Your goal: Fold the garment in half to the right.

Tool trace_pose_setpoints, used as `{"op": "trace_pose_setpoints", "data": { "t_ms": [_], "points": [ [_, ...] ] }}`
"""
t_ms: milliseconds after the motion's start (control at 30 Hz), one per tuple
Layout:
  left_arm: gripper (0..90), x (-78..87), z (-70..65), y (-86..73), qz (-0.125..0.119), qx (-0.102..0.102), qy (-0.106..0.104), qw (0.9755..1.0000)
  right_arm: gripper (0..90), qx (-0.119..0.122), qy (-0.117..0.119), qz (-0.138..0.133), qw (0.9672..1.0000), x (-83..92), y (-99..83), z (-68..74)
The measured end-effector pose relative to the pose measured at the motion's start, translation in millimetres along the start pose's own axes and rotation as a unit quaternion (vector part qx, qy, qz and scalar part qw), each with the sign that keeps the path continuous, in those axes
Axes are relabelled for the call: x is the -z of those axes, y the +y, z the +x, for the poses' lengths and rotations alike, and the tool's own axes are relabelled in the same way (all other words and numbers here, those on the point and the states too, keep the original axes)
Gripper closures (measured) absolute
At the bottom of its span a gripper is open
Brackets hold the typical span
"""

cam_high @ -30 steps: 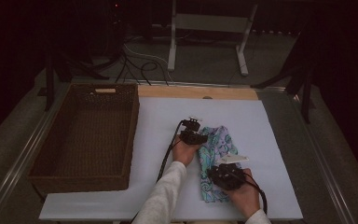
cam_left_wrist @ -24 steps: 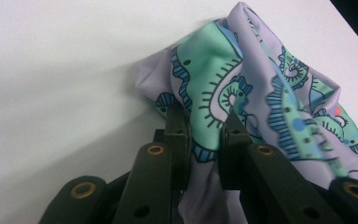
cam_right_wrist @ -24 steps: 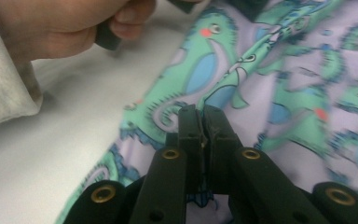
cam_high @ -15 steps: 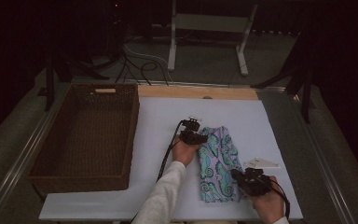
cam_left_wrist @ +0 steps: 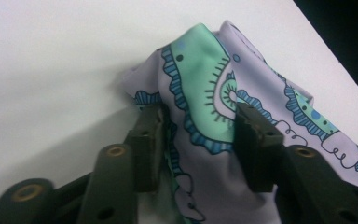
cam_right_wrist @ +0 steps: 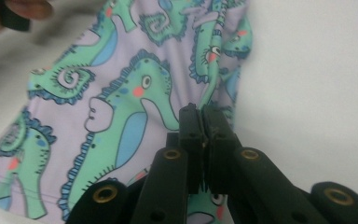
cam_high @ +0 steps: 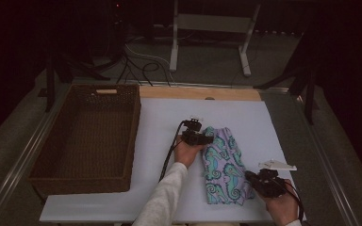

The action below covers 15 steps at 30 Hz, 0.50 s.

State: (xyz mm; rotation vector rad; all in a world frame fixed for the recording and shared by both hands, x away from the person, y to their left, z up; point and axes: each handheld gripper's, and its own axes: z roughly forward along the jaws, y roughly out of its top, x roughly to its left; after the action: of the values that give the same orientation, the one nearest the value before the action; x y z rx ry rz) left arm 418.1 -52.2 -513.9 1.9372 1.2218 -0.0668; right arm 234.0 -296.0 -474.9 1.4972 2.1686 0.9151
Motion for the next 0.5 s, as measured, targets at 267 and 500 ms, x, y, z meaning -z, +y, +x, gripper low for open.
{"op": "trace_pose_setpoints", "data": {
  "t_ms": [267, 500],
  "points": [
    [33.6, -1.9, 4.6, -0.6, 0.005, 0.014, 0.008, 0.9999, 87.4, -0.004, -0.009, 0.008, 0.9999, -2.5, -1.0, -2.8],
    [43.7, -5.0, 2.9, -2.6, 0.021, 0.013, -0.007, 0.9997, 87.3, -0.003, -0.007, 0.009, 0.9999, -2.6, -1.0, -3.4]
  ]
}}
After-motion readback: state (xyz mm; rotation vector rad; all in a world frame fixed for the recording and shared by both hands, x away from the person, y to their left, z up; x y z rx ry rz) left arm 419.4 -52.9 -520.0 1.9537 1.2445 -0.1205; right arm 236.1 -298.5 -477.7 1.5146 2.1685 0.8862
